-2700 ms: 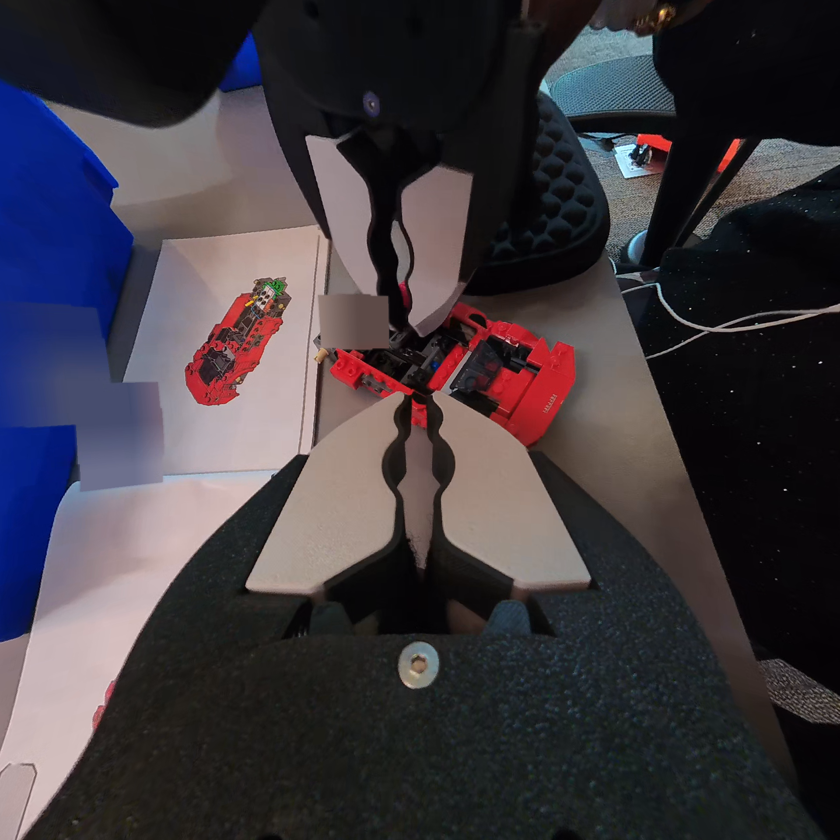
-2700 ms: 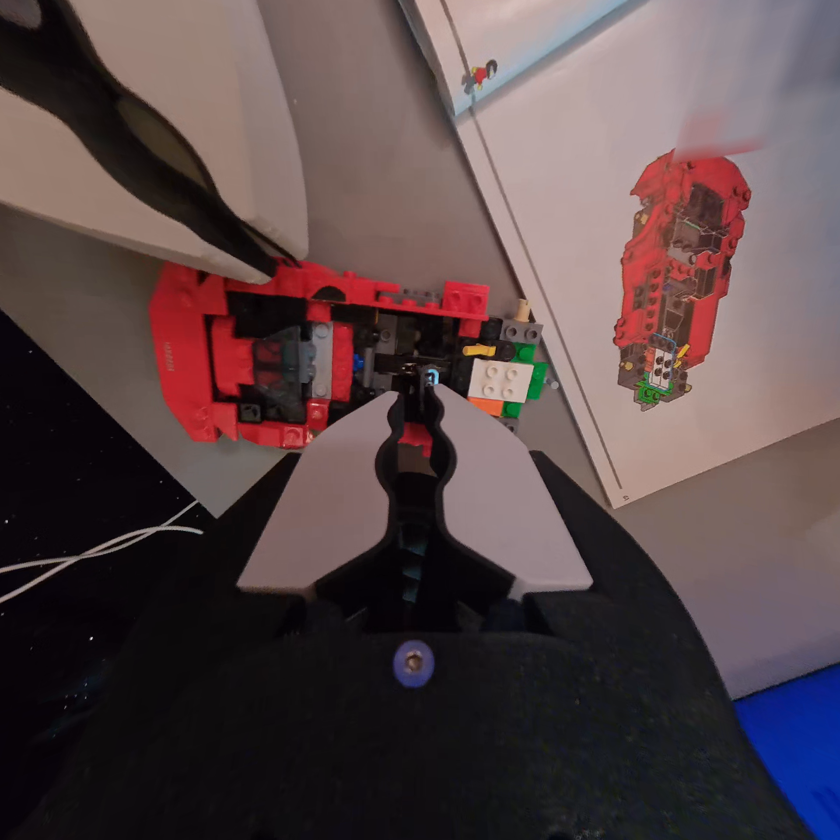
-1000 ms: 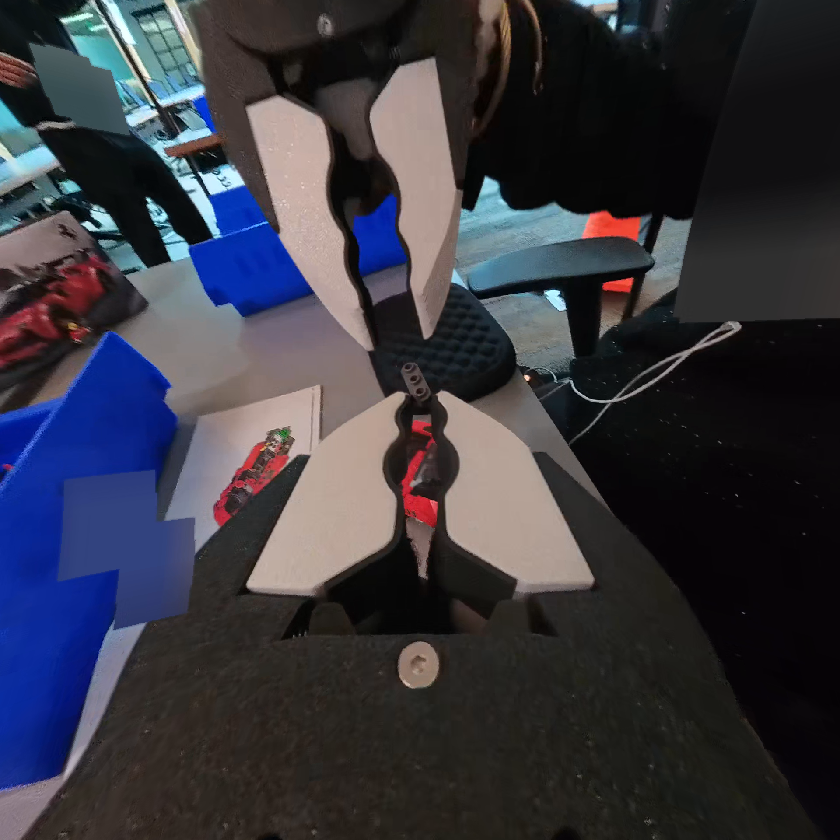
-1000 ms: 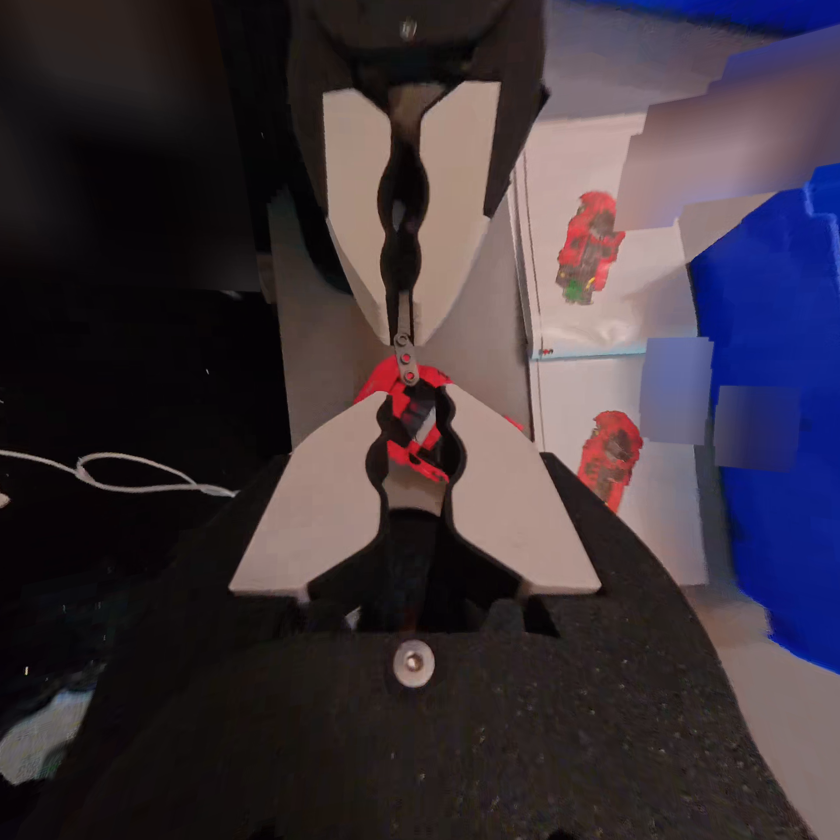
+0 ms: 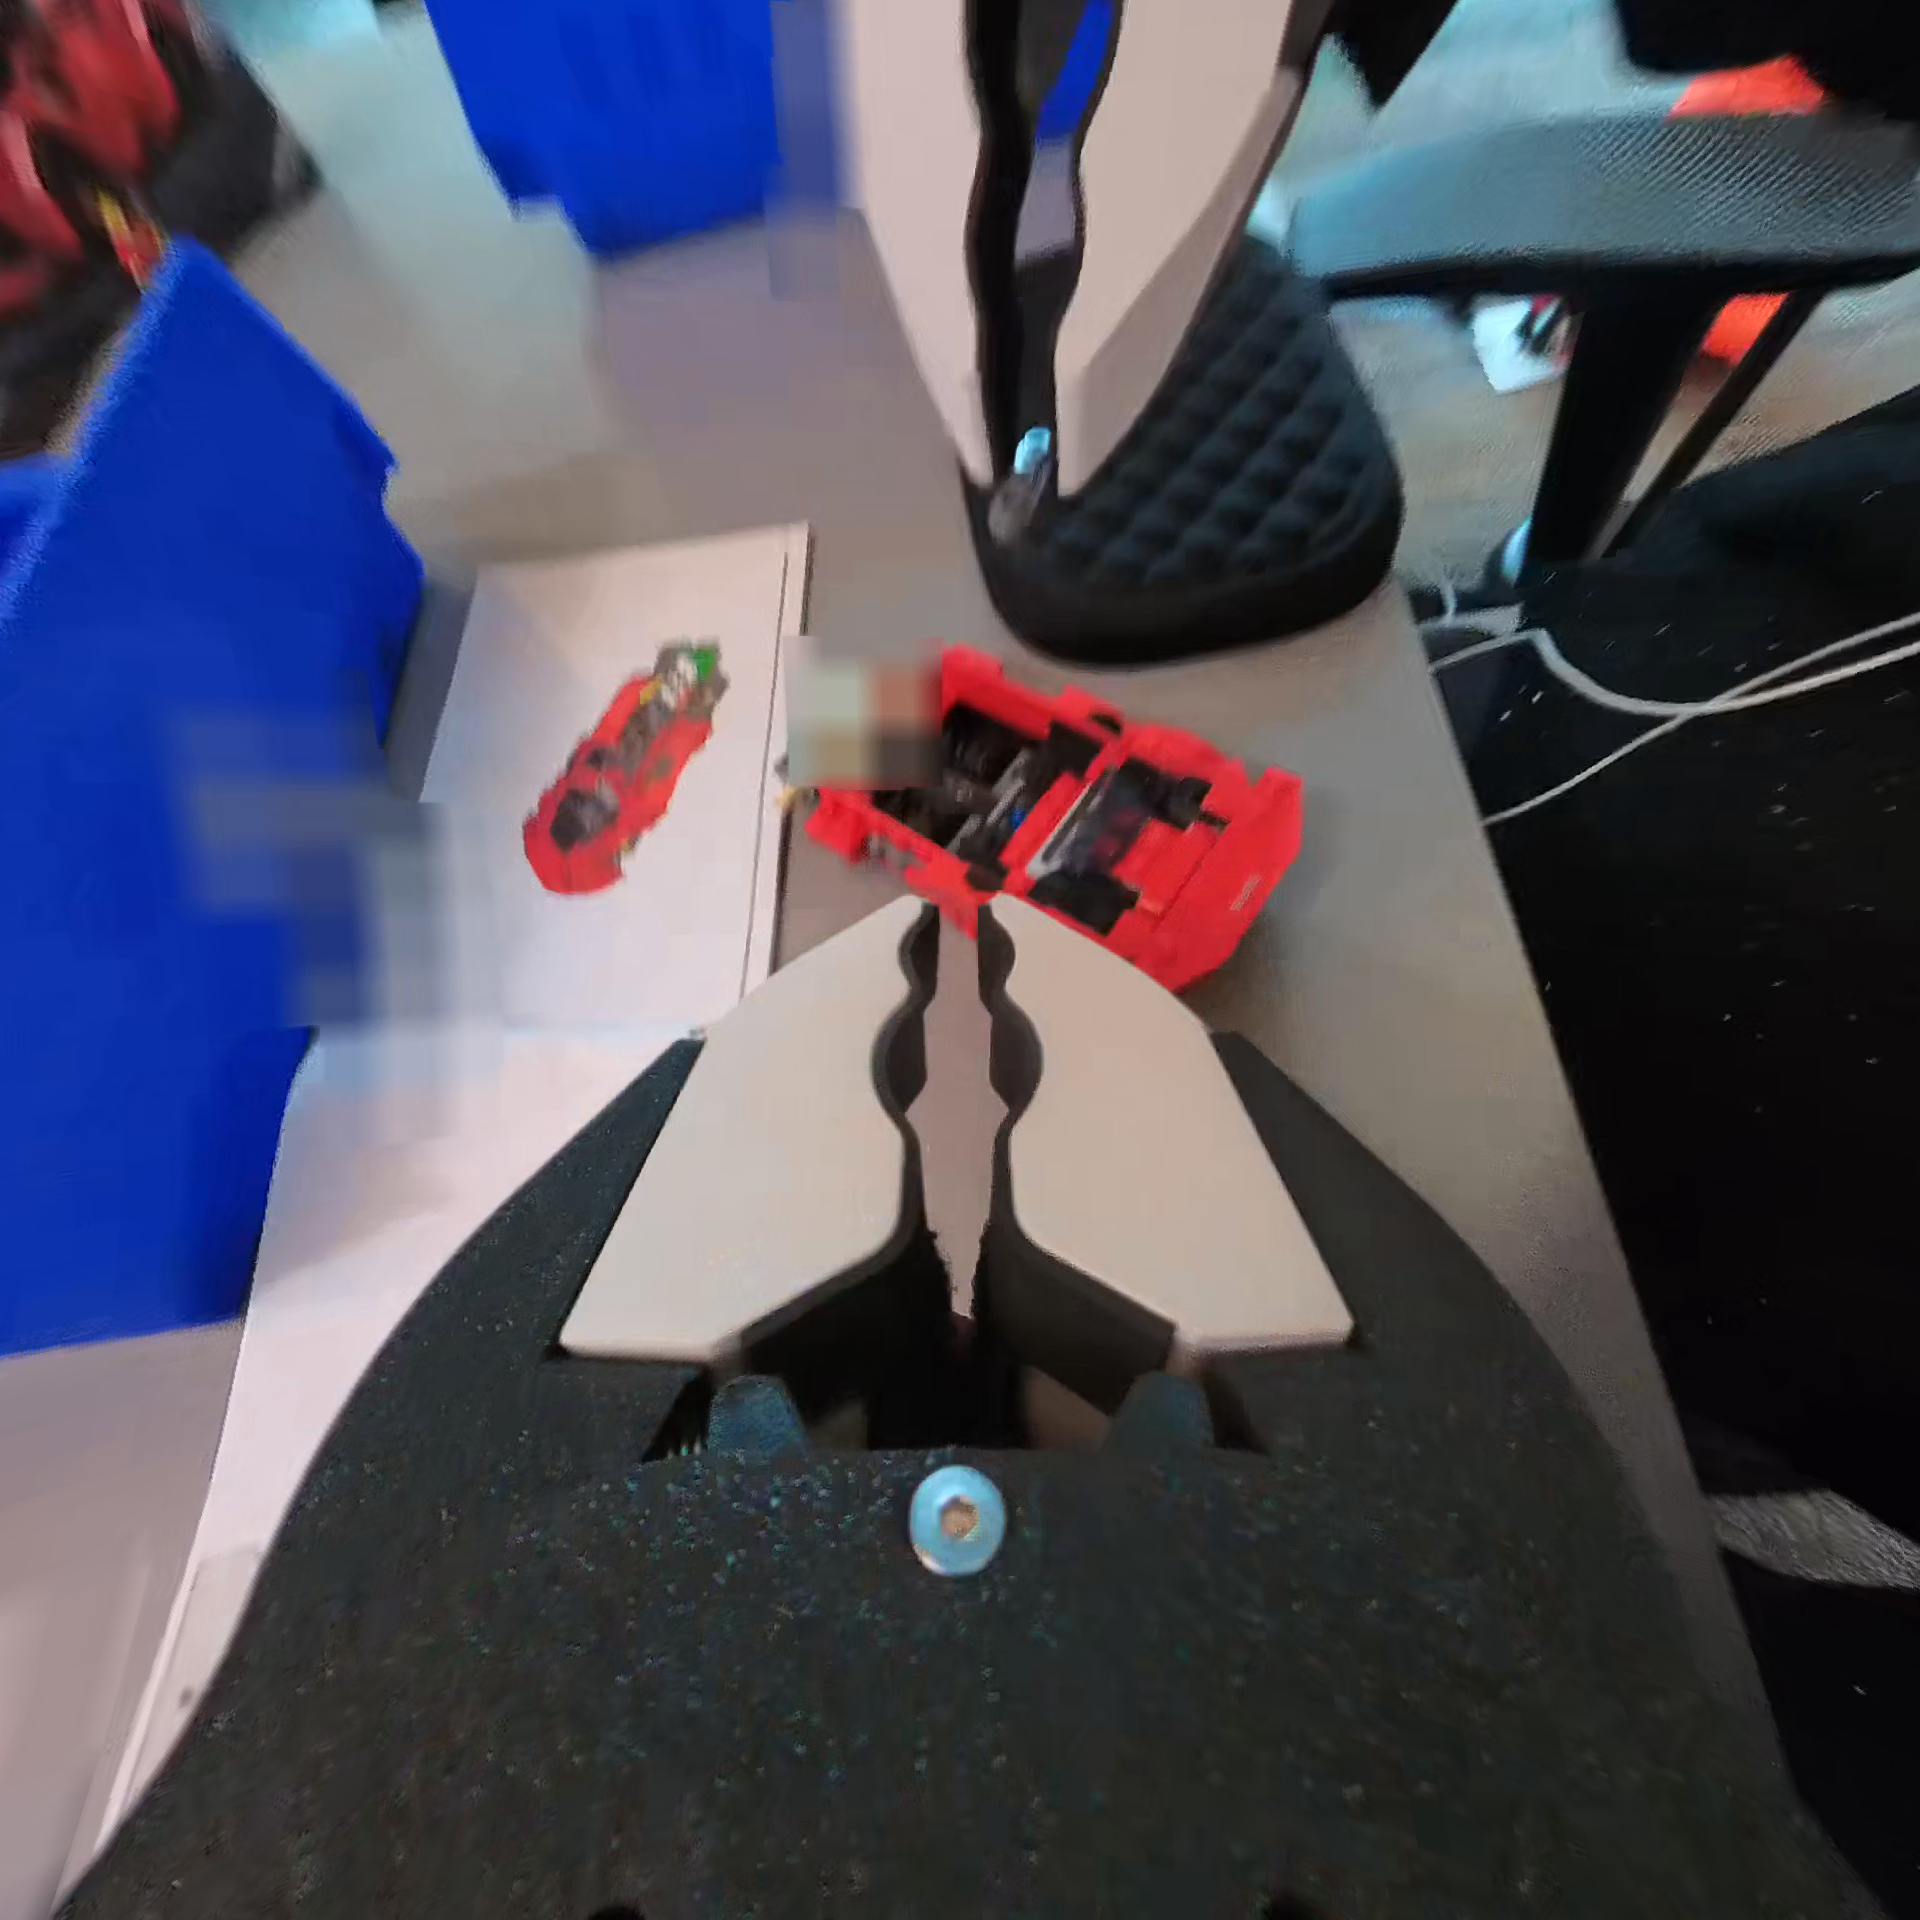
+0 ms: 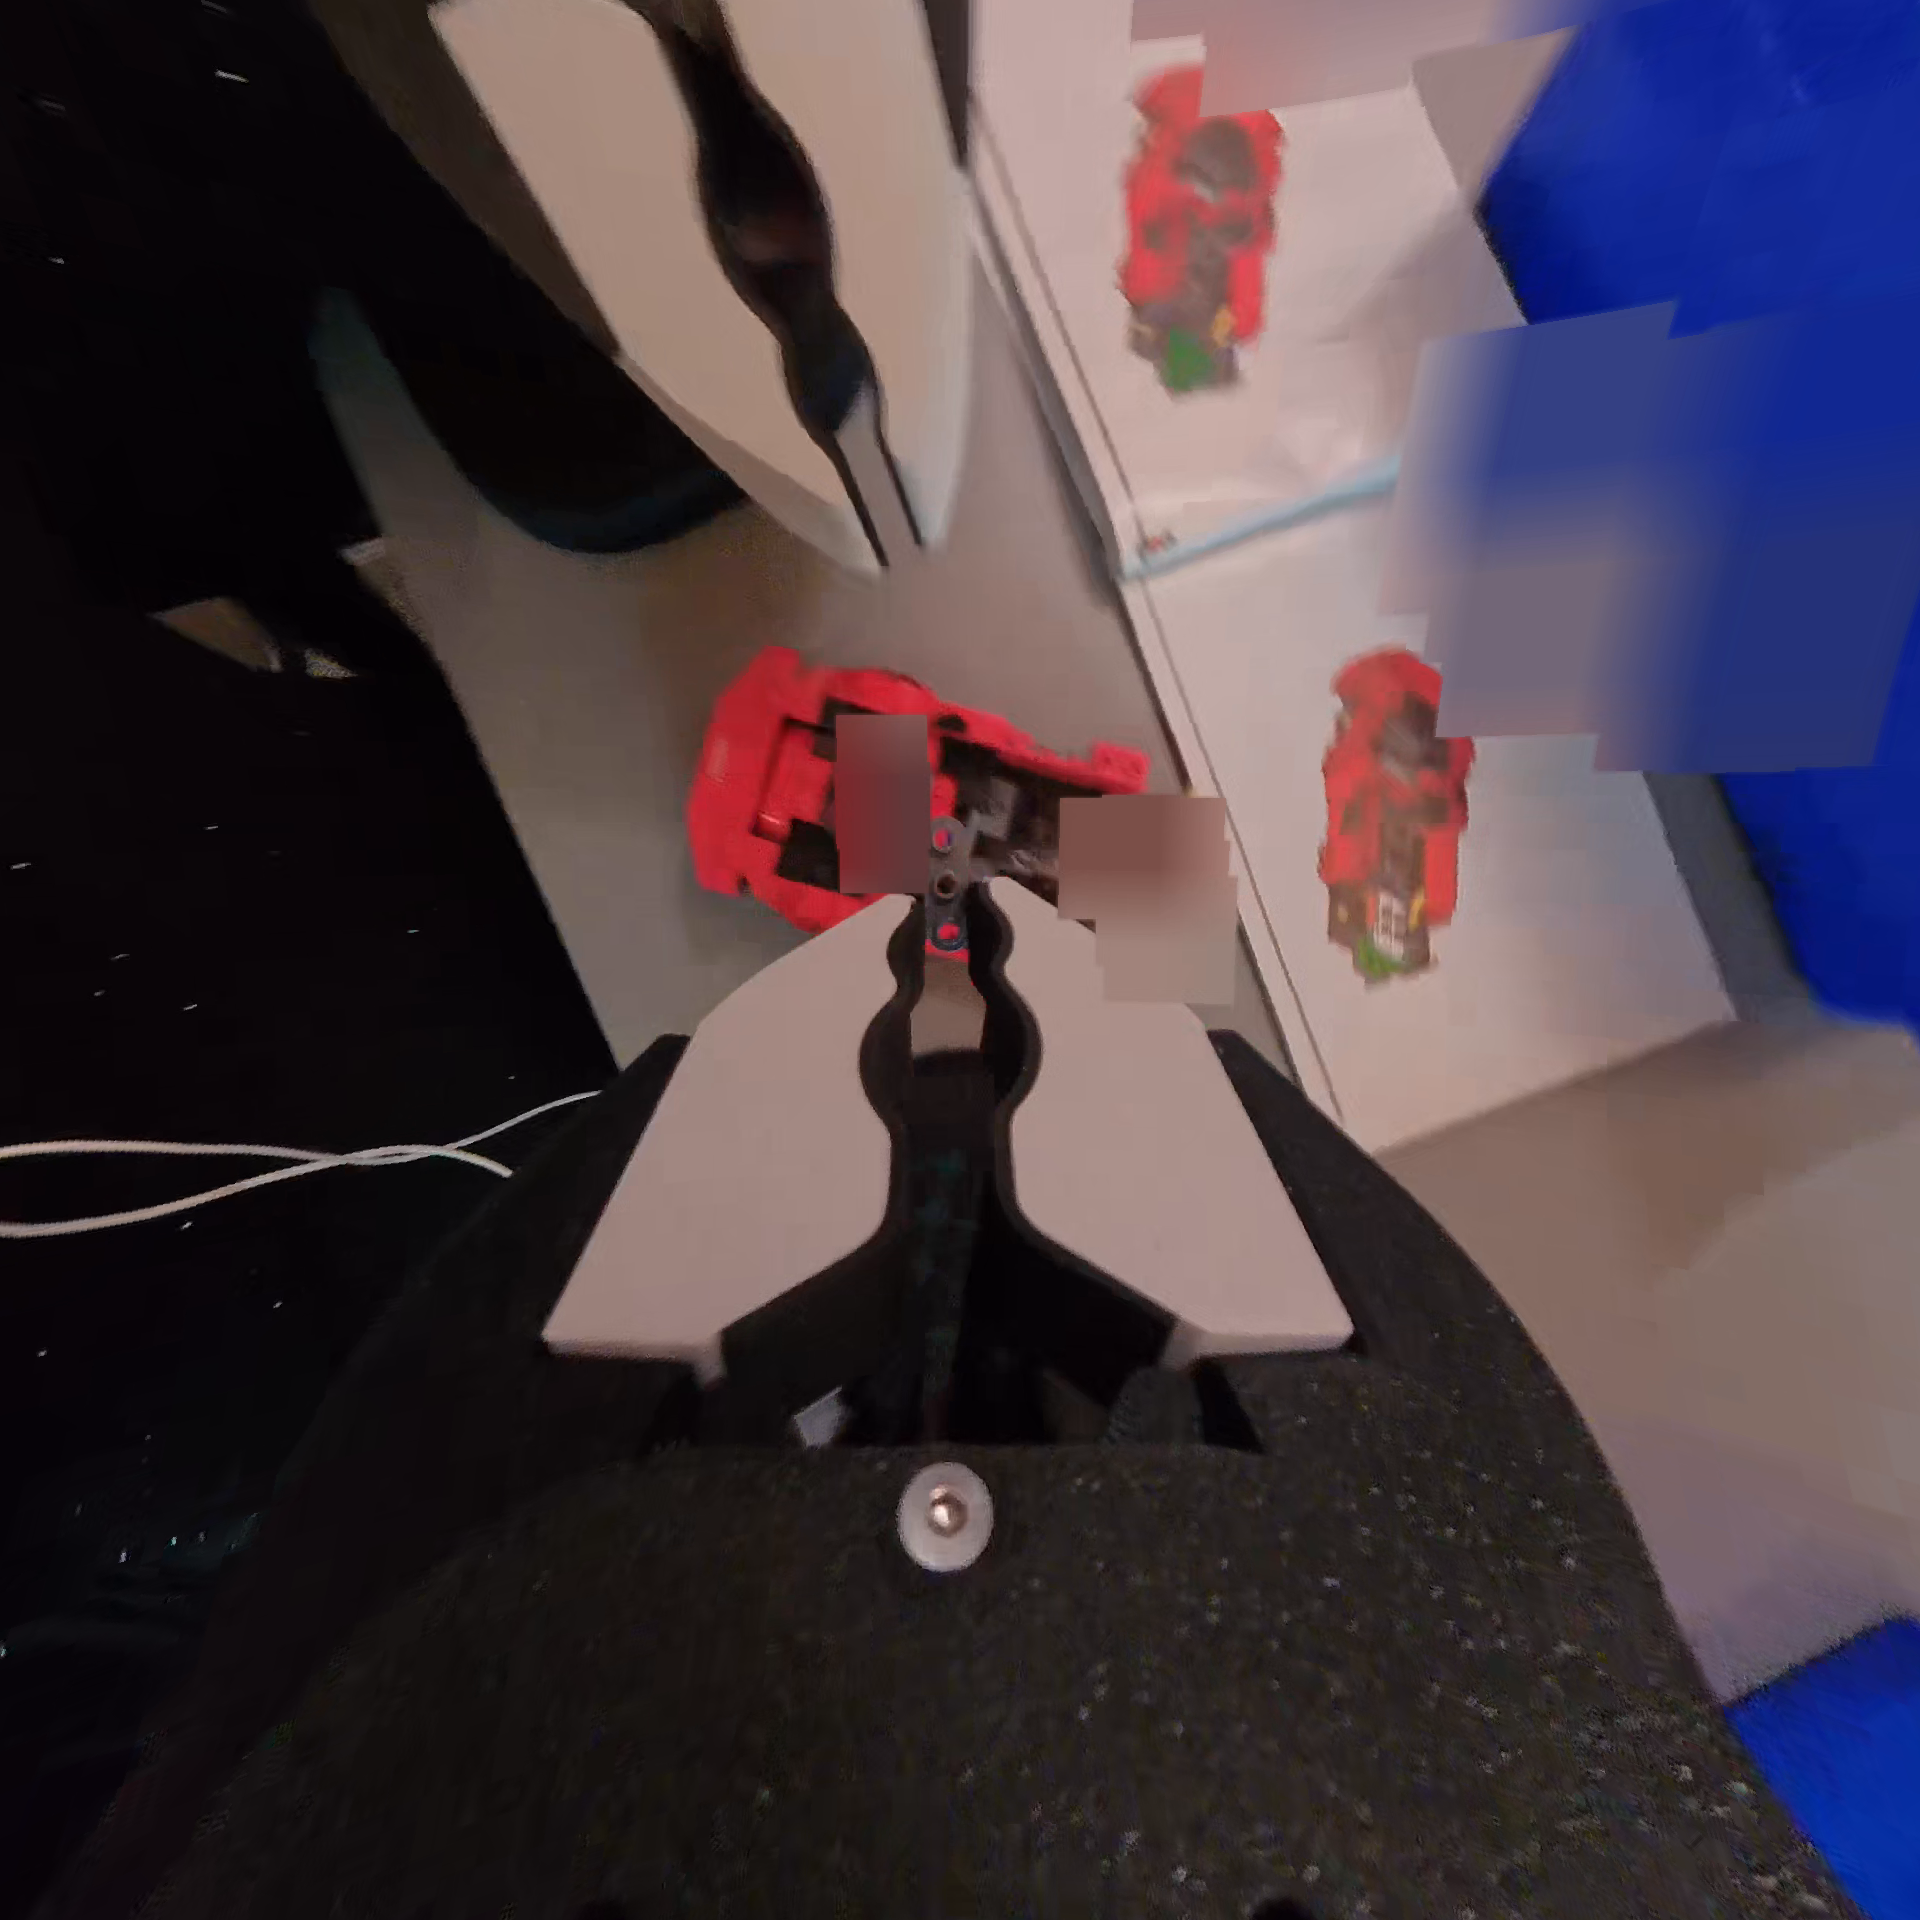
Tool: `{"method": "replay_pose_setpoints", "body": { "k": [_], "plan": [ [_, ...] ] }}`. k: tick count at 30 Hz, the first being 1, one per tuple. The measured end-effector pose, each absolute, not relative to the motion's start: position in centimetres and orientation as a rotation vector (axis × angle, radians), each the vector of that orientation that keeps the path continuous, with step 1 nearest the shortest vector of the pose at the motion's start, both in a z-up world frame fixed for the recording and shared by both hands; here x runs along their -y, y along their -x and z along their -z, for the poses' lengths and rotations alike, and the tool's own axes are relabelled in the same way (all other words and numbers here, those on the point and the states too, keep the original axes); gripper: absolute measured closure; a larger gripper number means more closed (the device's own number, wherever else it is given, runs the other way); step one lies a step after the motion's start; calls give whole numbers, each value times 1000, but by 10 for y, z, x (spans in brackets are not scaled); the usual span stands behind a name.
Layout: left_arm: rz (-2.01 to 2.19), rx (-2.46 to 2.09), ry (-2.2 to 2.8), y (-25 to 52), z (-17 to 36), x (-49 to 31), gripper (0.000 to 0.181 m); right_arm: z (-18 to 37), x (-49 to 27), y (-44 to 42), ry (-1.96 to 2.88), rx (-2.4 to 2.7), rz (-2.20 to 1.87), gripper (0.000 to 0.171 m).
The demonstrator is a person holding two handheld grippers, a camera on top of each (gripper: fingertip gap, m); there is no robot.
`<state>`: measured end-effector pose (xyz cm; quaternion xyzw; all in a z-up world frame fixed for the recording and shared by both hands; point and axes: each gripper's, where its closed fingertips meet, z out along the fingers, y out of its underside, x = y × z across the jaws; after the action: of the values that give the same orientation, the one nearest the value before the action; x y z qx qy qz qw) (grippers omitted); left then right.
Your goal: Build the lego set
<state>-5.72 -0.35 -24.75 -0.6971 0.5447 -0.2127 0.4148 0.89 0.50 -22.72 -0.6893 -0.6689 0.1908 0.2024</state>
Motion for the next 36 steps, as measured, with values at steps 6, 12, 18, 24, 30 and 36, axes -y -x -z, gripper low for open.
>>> {"method": "replay_pose_setpoints", "body": {
  "k": [6,12,18,24,30,36],
  "plan": [
    [528,-1375,1956,58,277,-1,177,271,-30,-41,2169,1605,-485,164],
    [560,-1435,2037,51,296,4,179,286,-26,-23,2194,1615,-458,164],
    [606,-1508,2052,46,304,14,178,288,-41,-11,2218,1694,-284,163],
    [657,-1538,2029,42,303,20,178,300,-42,-6,2262,1805,-115,164],
    [658,-1523,2008,43,298,19,178,302,-45,-9,2281,1846,17,164],
    [636,-1503,1988,43,294,16,178,304,-44,-8,2294,1862,44,163]
  ]
}}
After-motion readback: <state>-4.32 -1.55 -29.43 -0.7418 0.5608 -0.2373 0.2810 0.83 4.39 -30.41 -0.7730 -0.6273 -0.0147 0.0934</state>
